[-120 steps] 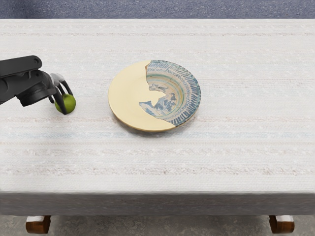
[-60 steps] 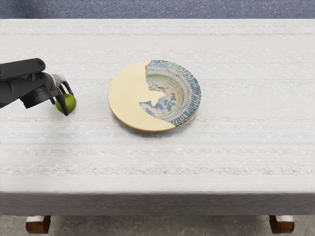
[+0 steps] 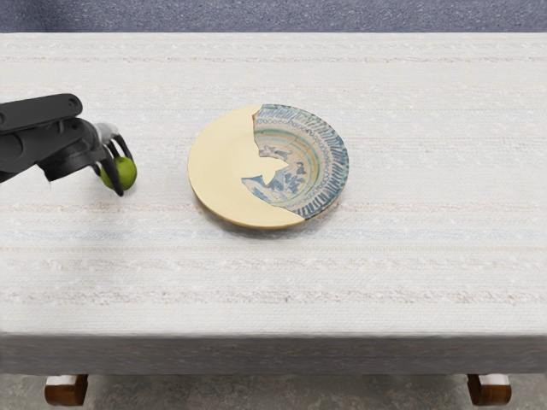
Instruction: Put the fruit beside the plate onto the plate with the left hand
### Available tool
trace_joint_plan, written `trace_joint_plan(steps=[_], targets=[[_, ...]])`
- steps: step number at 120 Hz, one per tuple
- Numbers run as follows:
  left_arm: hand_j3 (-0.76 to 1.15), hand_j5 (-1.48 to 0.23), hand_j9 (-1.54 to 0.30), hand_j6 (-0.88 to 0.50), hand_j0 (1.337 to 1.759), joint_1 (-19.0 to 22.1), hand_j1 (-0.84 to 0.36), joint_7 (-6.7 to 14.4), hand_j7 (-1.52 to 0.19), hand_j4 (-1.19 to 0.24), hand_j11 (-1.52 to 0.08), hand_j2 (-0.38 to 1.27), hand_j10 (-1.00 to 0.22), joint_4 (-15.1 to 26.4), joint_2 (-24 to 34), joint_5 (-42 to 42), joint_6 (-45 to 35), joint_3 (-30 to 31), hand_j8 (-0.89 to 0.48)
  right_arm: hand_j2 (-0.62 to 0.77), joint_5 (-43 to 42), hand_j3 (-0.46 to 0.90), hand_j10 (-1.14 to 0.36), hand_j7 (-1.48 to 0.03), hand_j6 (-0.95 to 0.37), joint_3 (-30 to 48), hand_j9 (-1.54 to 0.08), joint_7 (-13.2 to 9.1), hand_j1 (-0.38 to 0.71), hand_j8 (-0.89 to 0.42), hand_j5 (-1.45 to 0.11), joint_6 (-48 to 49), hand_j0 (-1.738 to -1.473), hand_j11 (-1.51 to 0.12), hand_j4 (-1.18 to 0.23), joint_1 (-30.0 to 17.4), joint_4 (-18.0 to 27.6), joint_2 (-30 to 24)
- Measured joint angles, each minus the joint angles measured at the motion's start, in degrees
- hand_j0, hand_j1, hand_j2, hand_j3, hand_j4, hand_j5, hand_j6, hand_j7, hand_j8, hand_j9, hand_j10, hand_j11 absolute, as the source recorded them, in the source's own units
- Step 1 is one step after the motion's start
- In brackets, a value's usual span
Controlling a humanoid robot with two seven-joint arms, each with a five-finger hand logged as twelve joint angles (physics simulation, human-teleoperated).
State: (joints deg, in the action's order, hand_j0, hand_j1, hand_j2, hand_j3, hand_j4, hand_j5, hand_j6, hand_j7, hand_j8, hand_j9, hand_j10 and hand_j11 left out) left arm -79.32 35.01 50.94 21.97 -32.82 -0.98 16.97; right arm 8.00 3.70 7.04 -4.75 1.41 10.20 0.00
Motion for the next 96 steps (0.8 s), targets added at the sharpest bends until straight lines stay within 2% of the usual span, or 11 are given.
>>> trace_joint_plan(steps=[23, 35, 46, 55, 68, 73, 77, 84, 96], targets=[[0.00, -0.93, -0.93, -0.43, 1.652, -4.7, -0.19, 0.0, -0.92, -0.55, -0.93, 0.39, -0.68, 0.7, 0.0, 0.6, 2.2, 0.0, -0.48, -0.01, 0.0, 0.00, -0.03, -0.05, -0.04, 0.0, -0.05, 0.0, -0.31, -0.04, -0.05, 0.0, -1.658, -0.05, -0.04, 0.1, 0.0, 0.0], [0.00, -0.93, -0.93, -0.43, 1.653, -7.1, -0.17, 0.0, -0.92, -0.55, -0.93, 0.30, -0.68, 1.9, 0.1, 1.0, 2.8, 0.1, -0.48, -0.01, 0.0, 0.00, -0.03, -0.05, -0.04, 0.0, -0.05, 0.0, -0.31, -0.03, -0.05, 0.0, -1.658, -0.05, -0.04, 0.3, 0.0, 0.0], [0.00, -0.94, -0.92, -0.42, 1.653, -9.8, -0.18, 0.0, -0.92, -0.54, -0.92, 0.34, -0.69, 3.0, 0.0, 2.3, 3.6, 0.1, -0.48, -0.01, 0.0, 0.00, -0.03, -0.05, -0.04, 0.0, -0.05, 0.0, -0.31, -0.03, -0.05, 0.0, -1.658, -0.05, -0.04, 0.3, 0.0, 0.0], [0.00, -0.94, -0.92, -0.43, 1.653, -12.0, -0.17, 0.0, -0.92, -0.54, -0.92, 0.29, -0.69, 4.3, 0.0, 3.9, 3.9, 0.2, -0.47, -0.01, 0.0, 0.00, -0.03, -0.05, -0.04, 0.0, -0.05, 0.0, -0.31, -0.03, -0.05, 0.0, -1.658, -0.05, -0.03, 0.3, 0.0, 0.0], [0.00, -0.95, -0.92, -0.42, 1.654, -15.6, -0.21, 0.0, -0.91, -0.55, -0.92, 0.42, -0.69, 6.6, -0.3, 7.2, 4.2, 0.7, -0.48, -0.01, 0.0, 0.00, -0.03, -0.05, -0.04, 0.0, -0.05, 0.0, -0.31, -0.03, -0.05, 0.0, -1.658, -0.05, -0.03, 0.3, 0.0, 0.0], [0.00, -0.95, -0.92, -0.42, 1.654, -16.2, -0.22, 0.0, -0.90, -0.55, -0.92, 0.44, -0.69, 7.3, -0.8, 8.3, 4.2, 0.8, -0.47, -0.01, 0.0, 0.00, -0.03, -0.05, -0.04, 0.0, -0.05, 0.0, -0.31, -0.03, -0.05, 0.0, -1.658, -0.05, -0.04, 0.3, 0.0, 0.0], [0.00, -0.95, -0.92, -0.42, 1.654, -16.5, -0.19, 0.0, -0.90, -0.55, -0.92, 0.37, -0.69, 7.8, -1.9, 9.2, 4.2, 0.9, -0.47, -0.01, 0.0, 0.00, -0.03, -0.05, -0.04, 0.0, -0.05, 0.0, -0.31, -0.03, -0.05, 0.0, -1.658, -0.05, -0.04, 0.3, 0.0, 0.0], [0.00, -0.96, -0.92, -0.43, 1.655, -16.9, -0.23, 0.0, -0.90, -0.56, -0.92, 0.46, -0.69, 8.3, -4.1, 10.5, 4.2, 0.9, -0.46, -0.01, 0.0, 0.00, -0.03, -0.05, -0.04, 0.0, -0.05, 0.0, -0.31, -0.03, -0.05, 0.0, -1.658, -0.05, -0.04, 0.3, 0.0, 0.0], [0.00, -0.96, -0.92, -0.41, 1.655, -17.3, -0.23, 0.0, -0.91, -0.54, -0.92, 0.44, -0.69, 8.7, -6.3, 12.3, 4.2, 1.0, -0.46, -0.01, 0.0, 0.00, -0.03, -0.05, -0.04, 0.0, -0.05, 0.0, -0.31, -0.03, -0.05, 0.0, -1.658, -0.05, -0.03, 0.4, 0.0, 0.0]])
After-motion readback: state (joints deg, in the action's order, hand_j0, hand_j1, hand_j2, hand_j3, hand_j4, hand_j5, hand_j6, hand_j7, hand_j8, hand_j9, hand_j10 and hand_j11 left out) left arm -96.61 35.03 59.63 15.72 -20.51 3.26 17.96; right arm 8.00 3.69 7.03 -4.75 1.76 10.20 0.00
